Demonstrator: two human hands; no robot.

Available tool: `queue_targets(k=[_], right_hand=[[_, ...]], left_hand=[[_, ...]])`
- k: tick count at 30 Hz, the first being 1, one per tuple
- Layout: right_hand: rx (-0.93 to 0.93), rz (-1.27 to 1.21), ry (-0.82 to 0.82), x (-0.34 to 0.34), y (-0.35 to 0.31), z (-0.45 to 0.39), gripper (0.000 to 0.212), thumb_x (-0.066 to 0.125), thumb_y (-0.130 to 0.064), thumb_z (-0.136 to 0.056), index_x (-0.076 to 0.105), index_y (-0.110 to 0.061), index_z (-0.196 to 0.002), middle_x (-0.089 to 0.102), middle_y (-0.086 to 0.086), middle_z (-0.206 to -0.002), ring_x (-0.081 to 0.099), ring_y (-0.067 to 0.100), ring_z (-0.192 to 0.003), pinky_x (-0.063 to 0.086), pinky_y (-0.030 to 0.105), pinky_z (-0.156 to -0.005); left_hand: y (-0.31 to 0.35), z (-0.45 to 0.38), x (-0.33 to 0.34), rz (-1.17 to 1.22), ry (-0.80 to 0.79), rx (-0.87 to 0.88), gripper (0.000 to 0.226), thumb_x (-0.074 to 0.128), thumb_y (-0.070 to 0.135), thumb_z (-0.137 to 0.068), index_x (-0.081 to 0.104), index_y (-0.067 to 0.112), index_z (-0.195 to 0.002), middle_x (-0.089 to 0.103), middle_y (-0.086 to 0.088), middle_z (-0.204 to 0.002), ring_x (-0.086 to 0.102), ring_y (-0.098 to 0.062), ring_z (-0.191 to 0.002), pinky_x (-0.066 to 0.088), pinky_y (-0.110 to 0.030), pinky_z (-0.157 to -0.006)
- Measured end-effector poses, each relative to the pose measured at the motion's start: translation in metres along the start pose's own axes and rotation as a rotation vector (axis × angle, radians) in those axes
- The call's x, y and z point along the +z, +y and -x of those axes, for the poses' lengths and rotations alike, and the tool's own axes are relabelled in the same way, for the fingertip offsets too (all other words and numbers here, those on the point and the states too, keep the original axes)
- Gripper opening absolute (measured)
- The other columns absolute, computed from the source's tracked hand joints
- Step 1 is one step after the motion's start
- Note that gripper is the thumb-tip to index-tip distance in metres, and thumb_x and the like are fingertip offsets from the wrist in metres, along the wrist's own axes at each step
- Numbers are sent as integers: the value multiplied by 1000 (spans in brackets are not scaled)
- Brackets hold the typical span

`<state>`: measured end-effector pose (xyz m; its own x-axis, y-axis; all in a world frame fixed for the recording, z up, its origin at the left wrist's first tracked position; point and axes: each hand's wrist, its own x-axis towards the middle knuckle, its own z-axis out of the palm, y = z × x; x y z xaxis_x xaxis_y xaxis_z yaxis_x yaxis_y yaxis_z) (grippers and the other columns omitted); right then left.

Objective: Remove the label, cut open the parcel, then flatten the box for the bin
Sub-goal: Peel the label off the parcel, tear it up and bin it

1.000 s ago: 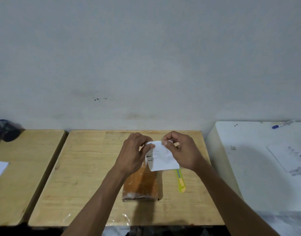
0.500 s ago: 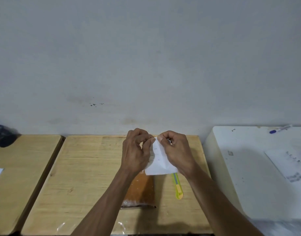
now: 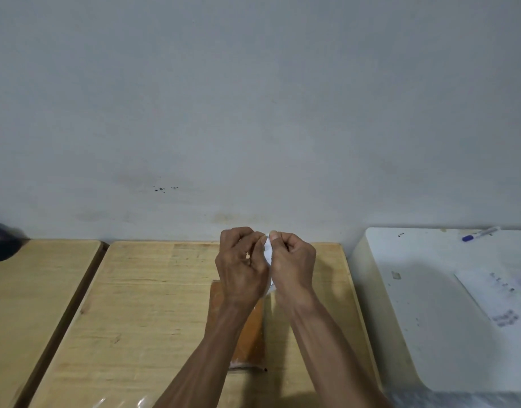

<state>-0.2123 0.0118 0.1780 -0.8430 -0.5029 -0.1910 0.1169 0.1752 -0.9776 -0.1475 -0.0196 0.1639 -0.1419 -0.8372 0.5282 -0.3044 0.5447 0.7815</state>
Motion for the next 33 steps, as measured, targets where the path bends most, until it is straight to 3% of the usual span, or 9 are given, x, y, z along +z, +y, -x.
queue_targets(k=[4, 7, 9, 14, 18, 21, 25, 29, 33], right_hand=[[-173, 243, -163, -13, -8, -7, 15, 61, -21, -93, 70, -15, -83, 71, -10, -81, 65, 7, -78, 50, 19, -70], [-337, 479, -344, -27, -14, -17, 15, 54, -18, -97, 69, -16, -92, 67, -15, -88, 58, -1, -81, 38, 4, -66], [-378, 531, -364, -28, -17, -21, 16, 53, -19, -98, 68, -15, -93, 65, -16, -89, 56, -2, -80, 36, 1, -64], [-223, 442, -302, -19, -18, -15, 20, 55, -11, -92, 69, -18, -80, 67, -21, -82, 60, -3, -83, 38, 2, -62], [62, 300, -94, -9, -10, -17, 22, 55, -9, -87, 70, -4, -73, 70, 4, -73, 67, 21, -73, 44, 17, -60], [213, 81, -35, -21, -5, -28, 25, 61, -18, -91, 68, 4, -82, 64, 24, -73, 56, 20, -69, 49, 31, -63], [102, -21, -199, -47, -7, -35, 11, 70, -19, -90, 73, -13, -82, 66, -1, -73, 54, 10, -66, 46, 29, -57], [-63, 110, -330, -57, -2, -39, 3, 76, -14, -84, 75, -12, -84, 71, 3, -75, 63, 11, -68, 52, 27, -60], [-257, 486, -223, -69, 4, -50, 6, 71, -16, -89, 77, -16, -90, 70, -9, -73, 65, 1, -69, 50, 19, -70]], left_hand=[[-17, -10, -8, -38, -104, 34, 10, 69, 3, -82, 76, 9, -79, 62, 9, -87, 59, -13, -85, 42, -8, -71], [-31, -26, -20, -121, -273, 174, 13, 63, 14, -88, 73, 11, -80, 65, 2, -83, 59, -20, -78, 50, -37, -66], [-35, -32, -21, -158, -352, 244, 15, 59, 17, -92, 69, 13, -82, 63, 3, -82, 56, -20, -77, 50, -44, -65], [-39, -28, -19, -191, -276, 405, 13, 61, -2, -84, 68, 8, -80, 62, 0, -80, 53, -20, -79, 45, -45, -68], [-16, -17, -17, -86, -125, 546, 25, 51, 3, -95, 70, 2, -79, 63, -8, -80, 54, -23, -77, 46, -41, -78], [-4, -26, -17, -93, -81, 351, 13, 62, 5, -93, 74, 5, -89, 67, -5, -90, 58, -19, -87, 48, -34, -82], [-24, -37, -33, -10, -182, -121, 9, 68, 24, -94, 71, 19, -87, 65, 11, -87, 61, -12, -86, 51, -33, -76], [-27, -37, -41, -66, -338, -209, 13, 68, 30, -93, 73, 20, -84, 64, 16, -80, 60, -2, -78, 42, -19, -68], [-27, -33, -43, -130, -239, -261, 29, 65, 22, -95, 68, 5, -72, 65, 0, -66, 60, -12, -66, 40, -22, -57]])
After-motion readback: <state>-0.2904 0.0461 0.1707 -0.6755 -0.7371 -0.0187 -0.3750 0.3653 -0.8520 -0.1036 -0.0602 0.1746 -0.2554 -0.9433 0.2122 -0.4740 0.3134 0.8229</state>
